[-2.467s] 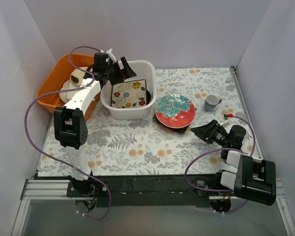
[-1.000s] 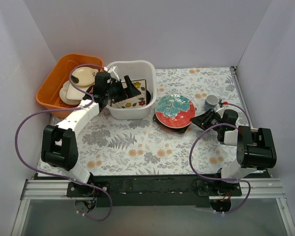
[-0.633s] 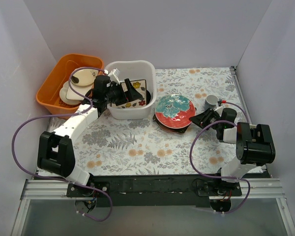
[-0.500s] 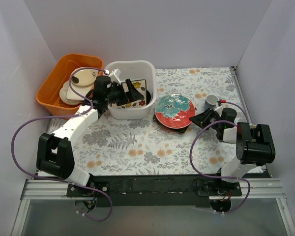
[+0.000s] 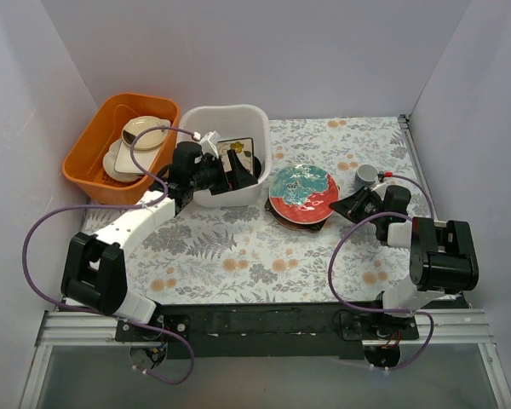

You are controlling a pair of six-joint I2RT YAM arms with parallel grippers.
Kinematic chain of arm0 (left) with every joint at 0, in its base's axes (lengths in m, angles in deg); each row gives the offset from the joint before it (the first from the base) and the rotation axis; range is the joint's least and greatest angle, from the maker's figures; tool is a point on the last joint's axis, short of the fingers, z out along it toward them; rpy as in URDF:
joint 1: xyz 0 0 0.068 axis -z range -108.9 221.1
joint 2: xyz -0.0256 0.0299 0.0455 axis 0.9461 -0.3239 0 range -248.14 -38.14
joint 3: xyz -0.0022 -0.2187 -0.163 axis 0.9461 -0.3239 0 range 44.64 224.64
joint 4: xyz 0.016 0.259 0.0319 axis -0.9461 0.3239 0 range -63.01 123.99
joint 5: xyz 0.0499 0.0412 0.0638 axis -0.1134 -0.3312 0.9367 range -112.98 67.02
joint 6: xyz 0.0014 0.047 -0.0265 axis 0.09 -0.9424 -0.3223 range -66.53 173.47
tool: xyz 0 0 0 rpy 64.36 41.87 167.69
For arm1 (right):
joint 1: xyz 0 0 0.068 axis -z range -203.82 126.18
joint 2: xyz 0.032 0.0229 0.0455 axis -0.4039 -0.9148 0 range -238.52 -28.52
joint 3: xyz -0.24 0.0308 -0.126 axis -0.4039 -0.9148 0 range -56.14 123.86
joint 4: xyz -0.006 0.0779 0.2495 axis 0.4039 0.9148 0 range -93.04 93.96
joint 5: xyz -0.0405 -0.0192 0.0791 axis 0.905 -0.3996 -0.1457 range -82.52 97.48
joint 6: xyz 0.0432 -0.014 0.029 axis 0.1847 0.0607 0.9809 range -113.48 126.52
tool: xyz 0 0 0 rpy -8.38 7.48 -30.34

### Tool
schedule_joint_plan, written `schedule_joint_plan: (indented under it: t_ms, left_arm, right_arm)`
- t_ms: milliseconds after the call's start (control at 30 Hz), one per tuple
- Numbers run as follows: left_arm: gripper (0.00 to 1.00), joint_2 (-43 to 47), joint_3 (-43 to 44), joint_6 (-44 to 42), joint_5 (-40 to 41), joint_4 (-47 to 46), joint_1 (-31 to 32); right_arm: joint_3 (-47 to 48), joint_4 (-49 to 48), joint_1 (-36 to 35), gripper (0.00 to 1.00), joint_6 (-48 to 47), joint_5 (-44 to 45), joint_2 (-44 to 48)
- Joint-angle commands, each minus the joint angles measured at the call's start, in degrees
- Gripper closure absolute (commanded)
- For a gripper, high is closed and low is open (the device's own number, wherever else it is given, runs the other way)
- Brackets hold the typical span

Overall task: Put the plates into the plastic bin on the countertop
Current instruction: Pick up the plate at the center of the board.

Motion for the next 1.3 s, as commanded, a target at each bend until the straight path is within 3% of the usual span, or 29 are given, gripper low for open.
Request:
schedule_joint_plan:
  t_ms: [0, 500, 833, 1000, 1267]
  left_arm:
    - [0.1, 4.4, -1.5, 0.1, 0.5, -0.8, 1.3]
    - [0.1, 6.1, -7.9, 3.9, 3.6, -4.9, 11.3]
    - [0.11, 6.9, -17.5, 10.2, 10.3, -16.0, 17.2]
    - [0.11, 5.7, -19.8, 12.2, 12.5, -18.4, 17.7]
    - [0.13, 1.4, -23.9, 17.3, 12.4, -30.1, 18.3]
  right_arm:
    - [-0.2, 1.7, -0.3, 0.99, -2.4, -0.7, 4.0]
    - [-2.4, 4.8, -0.3, 0.99, -3.1, -3.6, 11.8]
    - [-5.8, 3.5, 0.2, 0.99, -0.3, -4.3, 17.0]
    - [-8.1, 3.5, 0.4, 0.99, 1.4, -3.5, 22.9]
    - [-8.5, 6.3, 0.5, 0.99, 1.6, -3.6, 29.2]
